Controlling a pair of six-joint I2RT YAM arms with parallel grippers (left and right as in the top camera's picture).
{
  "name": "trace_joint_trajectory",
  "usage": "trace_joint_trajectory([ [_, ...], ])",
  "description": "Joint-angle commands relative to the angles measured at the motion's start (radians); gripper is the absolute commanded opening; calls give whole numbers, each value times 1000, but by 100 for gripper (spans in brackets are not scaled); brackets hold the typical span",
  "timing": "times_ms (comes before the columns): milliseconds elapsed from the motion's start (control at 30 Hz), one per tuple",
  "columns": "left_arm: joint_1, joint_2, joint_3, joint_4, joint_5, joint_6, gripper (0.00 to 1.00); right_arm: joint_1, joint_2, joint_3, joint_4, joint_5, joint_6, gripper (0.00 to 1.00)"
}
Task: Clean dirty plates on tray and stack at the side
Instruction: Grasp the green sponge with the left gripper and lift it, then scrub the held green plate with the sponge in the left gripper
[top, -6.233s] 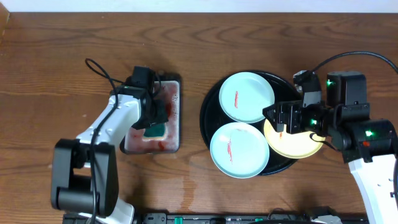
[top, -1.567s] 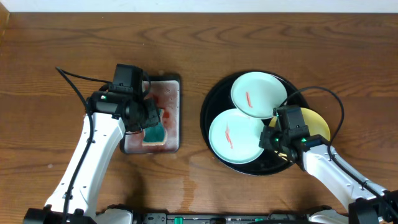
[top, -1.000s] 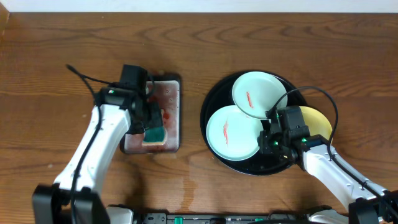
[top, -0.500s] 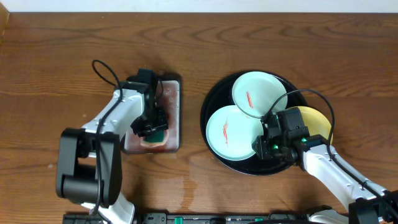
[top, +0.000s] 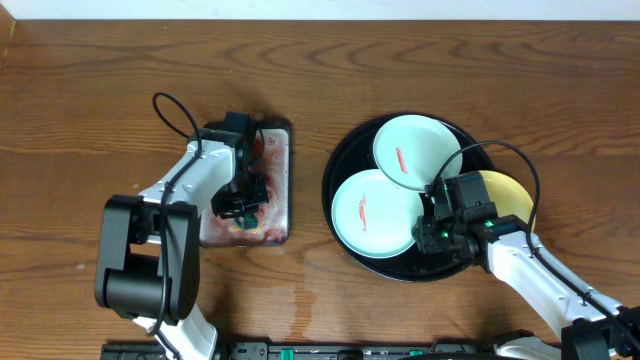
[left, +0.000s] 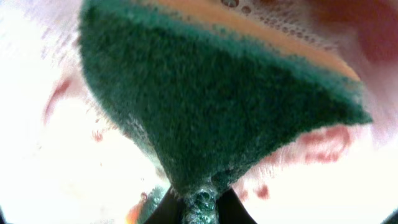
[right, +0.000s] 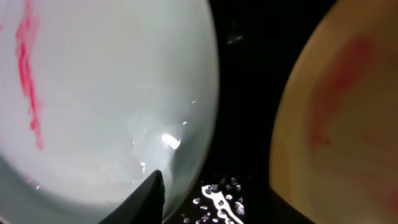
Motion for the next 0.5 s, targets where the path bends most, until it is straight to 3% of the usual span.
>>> trace_joint_trajectory([
  [0, 0, -75, 12, -30, -2, 9, 7, -16, -1, 19, 5, 68, 29, 38],
  [233, -59, -267, 13, -49, 94, 9, 7, -16, 8, 18, 41, 68, 31, 34],
  [467, -232, -368, 14, 24, 151, -54, 8, -11, 101, 18, 98, 58, 53, 29],
])
